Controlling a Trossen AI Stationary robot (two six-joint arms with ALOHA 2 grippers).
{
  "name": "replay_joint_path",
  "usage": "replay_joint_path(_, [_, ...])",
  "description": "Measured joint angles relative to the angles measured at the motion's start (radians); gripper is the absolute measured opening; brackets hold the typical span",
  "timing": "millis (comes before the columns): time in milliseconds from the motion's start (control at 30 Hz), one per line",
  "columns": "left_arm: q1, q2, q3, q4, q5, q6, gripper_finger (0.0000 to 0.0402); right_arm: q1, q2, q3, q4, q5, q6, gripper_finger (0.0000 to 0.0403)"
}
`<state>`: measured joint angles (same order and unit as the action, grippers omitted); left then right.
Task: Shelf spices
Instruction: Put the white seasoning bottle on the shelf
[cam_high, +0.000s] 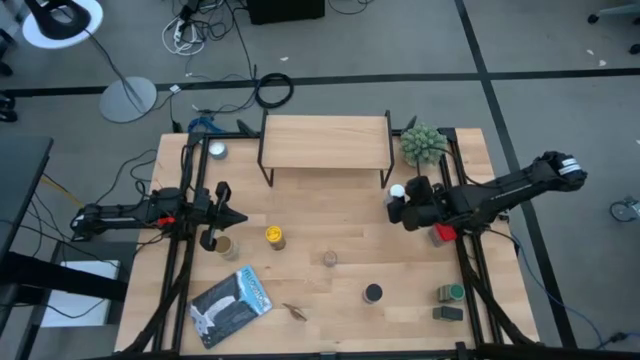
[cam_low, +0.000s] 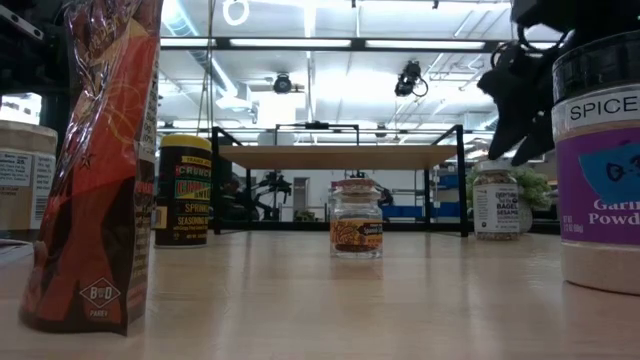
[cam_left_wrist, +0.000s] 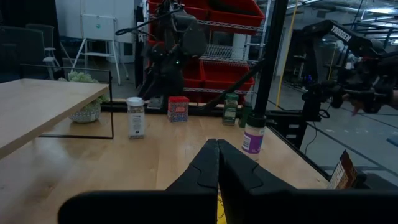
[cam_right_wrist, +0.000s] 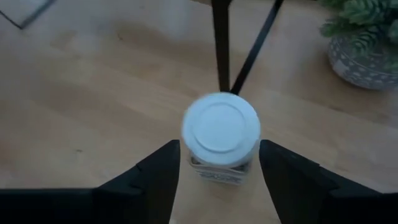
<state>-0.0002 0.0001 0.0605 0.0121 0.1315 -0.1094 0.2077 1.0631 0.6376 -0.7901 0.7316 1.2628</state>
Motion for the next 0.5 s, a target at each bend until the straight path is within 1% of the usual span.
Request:
replay_joint_path(100, [0.0, 0.0, 0.0, 0.0, 0.0, 0.0, 0.0008, -0.022, 0.037, 0.0, 0.007, -0.029, -0.01, 0.0216])
replay_joint_path(200, [0.0, 0.0, 0.0, 0.0, 0.0, 0.0, 0.0008, -0.028, 0.063, 0.0, 0.037, -0.028, -0.011, 0.0217])
replay_joint_path(500, [0.0, 0.0, 0.0, 0.0, 0.0, 0.0, 0.0008, -0.028, 0.058, 0.0, 0.057, -0.013, -0.035, 0.0224])
